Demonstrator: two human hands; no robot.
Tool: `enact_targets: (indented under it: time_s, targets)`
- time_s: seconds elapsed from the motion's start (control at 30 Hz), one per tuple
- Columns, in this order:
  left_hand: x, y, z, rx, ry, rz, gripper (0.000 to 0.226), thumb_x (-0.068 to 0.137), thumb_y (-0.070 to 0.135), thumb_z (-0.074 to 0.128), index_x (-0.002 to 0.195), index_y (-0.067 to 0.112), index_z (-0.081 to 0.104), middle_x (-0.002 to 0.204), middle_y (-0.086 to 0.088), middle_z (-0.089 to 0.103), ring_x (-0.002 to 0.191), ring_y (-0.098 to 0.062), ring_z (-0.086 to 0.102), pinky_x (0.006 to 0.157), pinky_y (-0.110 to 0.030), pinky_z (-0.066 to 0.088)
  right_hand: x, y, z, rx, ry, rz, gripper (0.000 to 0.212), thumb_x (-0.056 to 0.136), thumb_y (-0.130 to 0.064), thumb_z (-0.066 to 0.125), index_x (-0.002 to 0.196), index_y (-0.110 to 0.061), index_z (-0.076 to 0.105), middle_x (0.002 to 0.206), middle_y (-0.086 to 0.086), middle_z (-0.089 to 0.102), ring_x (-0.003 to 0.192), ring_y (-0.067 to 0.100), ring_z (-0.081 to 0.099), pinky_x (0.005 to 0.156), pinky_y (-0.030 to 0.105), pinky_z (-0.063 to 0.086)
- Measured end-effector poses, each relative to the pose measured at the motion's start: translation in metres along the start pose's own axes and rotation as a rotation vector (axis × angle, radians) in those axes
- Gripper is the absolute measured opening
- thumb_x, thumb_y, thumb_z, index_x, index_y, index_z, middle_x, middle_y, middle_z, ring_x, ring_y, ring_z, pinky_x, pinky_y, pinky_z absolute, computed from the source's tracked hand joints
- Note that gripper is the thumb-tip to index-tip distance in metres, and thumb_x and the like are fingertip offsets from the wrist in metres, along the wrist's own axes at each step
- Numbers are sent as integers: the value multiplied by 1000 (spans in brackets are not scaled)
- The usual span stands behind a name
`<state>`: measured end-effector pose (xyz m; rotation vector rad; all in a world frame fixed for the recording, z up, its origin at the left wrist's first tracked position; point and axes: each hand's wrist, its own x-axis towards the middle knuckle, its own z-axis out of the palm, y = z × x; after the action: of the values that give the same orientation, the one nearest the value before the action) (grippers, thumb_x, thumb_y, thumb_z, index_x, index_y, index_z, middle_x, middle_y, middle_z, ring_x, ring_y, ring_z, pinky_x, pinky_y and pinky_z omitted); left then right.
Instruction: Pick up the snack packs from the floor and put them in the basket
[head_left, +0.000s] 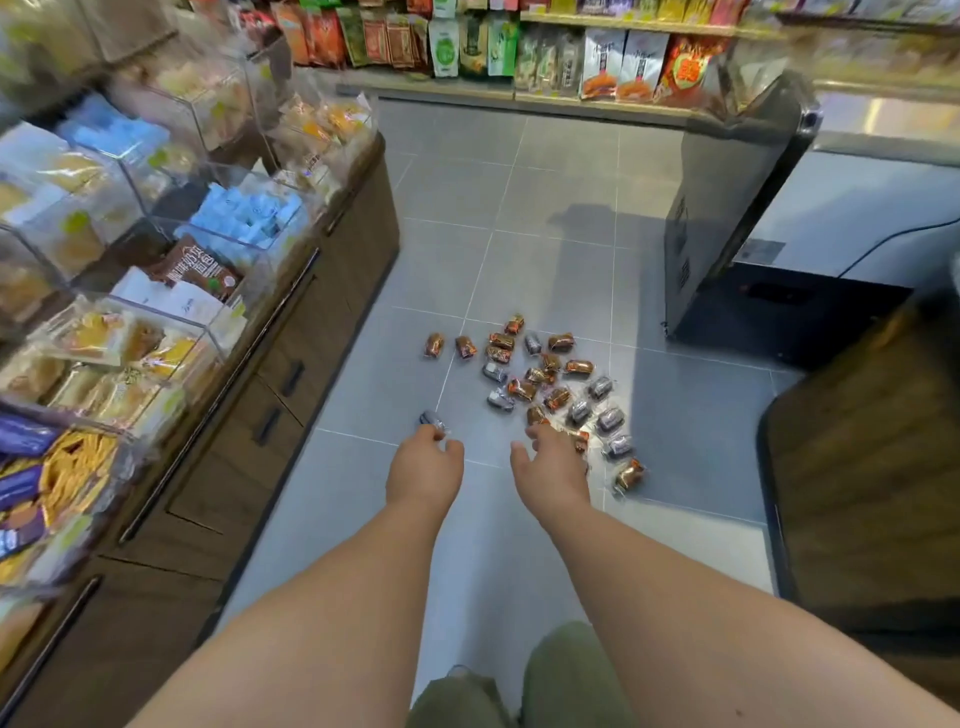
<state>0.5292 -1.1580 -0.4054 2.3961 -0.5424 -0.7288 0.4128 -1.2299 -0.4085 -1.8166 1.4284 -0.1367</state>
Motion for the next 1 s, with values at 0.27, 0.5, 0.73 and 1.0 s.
enact_targets:
  time_s: [0.27,0.5,0.73,1.0]
  targets:
    - [151,44,-15,36,11,-43,33,92,23,45,122,13,54,117,-10,60,101,-28,57,80,-29,43,148,-70,14,-52,-49,-25,43,98,-34,46,137,-15,45,141,10,38,128,28,42,102,36,36]
    - [278,109,-33,2,24,-118,37,91,24,47,126,13,51,123,-12,57,109,-30,55,88,-30,43,289,-148,0,-81,-71,-52,43,97,-35,47,134,-13,47,137,12,43,124,30,45,100,37,39]
    - [386,142,-46,8,-4,-123,36,92,27,47,126,15,50,119,-12,58,103,-31,58,81,-33,46,385,-210,9,-97,-98,-57,39,96,-34,48,130,-14,50,135,12,43,122,31,46,100,39,40]
    - [552,155,-74,82,-133,-93,41,93,27,48,130,10,47,126,-14,55,110,-29,54,83,-29,40,505,-281,61,-62,-70,95,42,95,-34,49,133,-14,48,137,11,47,124,30,46,101,38,39]
